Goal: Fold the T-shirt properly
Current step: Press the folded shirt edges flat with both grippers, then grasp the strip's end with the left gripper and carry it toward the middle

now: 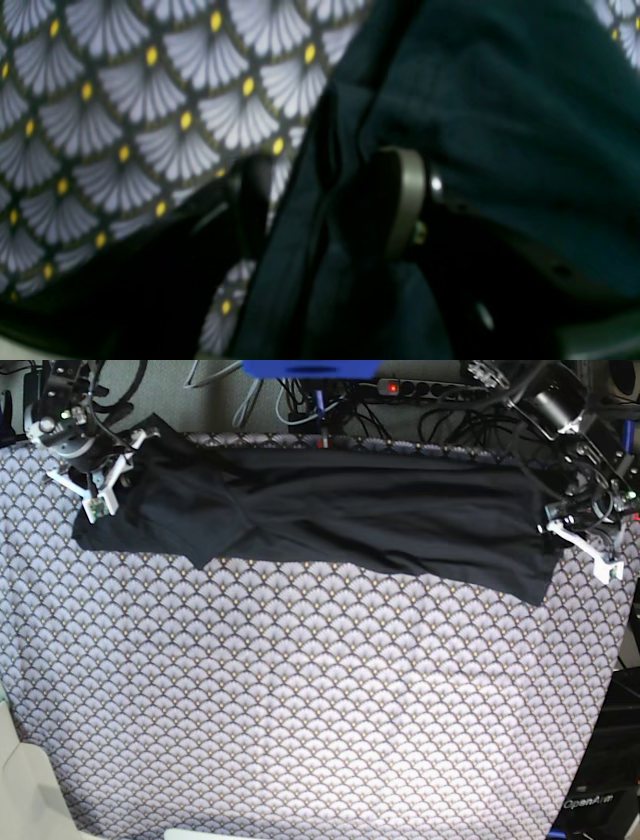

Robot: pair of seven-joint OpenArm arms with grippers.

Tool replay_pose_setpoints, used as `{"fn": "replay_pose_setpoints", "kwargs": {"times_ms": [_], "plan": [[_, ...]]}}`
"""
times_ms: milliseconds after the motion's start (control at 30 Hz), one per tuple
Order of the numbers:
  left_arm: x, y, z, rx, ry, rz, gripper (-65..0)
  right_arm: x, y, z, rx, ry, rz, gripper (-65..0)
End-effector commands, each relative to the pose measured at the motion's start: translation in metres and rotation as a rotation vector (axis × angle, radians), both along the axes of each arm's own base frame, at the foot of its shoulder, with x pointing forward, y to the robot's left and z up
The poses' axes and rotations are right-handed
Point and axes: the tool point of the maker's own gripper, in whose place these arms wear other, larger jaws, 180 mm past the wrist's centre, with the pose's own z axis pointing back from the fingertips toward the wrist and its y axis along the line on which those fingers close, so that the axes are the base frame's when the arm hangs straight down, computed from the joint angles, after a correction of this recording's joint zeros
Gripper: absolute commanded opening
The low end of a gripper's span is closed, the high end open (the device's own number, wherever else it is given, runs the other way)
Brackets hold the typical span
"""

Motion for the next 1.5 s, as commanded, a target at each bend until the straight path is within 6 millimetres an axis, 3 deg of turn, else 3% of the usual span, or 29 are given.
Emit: {"fn": "replay_pose_setpoints", "kwargs": {"times_ms": [0,200,333,400,533,567,767,933,1000,1167,1467], "plan": [[-0.007,-0.004,-0.009,-0.019,0.05,-0.005,-32.4,0.0,-0.004,0.002,-0.017,0.002,0.0,-47.2],[-0.008,-0.024,-0.024,-0.052,0.087,-0.058,-32.5,0.0,-0.005,0.002,-0.019,0.002,0.001,-47.2],[-0.02,-0.035,-0.034,-0.081,0.112,-0.06,-33.0,0.0,-0.008,0.003,-0.027,0.002,0.005,-47.2],[-0.026,-0.04,-0.039,-0.091,0.127,-0.061,-38.9,0.001,-0.008,0.003,-0.028,0.004,0.005,-47.2],[-0.034,-0.044,-0.043,-0.1,0.146,-0.062,-62.1,0.001,-0.008,0.003,-0.027,0.001,0.005,-47.2],[-0.035,-0.045,-0.044,-0.099,0.151,-0.063,-65.0,0.001,-0.008,0.003,-0.027,0.001,0.005,-47.2],[-0.032,-0.053,-0.043,-0.088,0.153,-0.105,-65.0,0.009,-0.008,0.006,-0.027,-0.013,0.004,-47.2],[-0.03,-0.048,-0.023,-0.015,0.104,-0.112,-65.0,0.009,-0.008,0.006,-0.029,-0.015,0.004,-47.2],[-0.033,-0.048,-0.01,0.03,0.08,-0.12,-65.0,0.009,-0.008,0.006,-0.029,-0.013,0.004,-47.2],[-0.018,-0.058,0.031,0.154,-0.001,-0.213,-65.0,0.01,-0.006,0.006,-0.024,-0.018,0.004,-47.2],[-0.007,-0.064,0.063,0.253,-0.059,-0.212,-65.0,0.01,0.002,0.004,-0.015,-0.011,0.03,-47.2]]}}
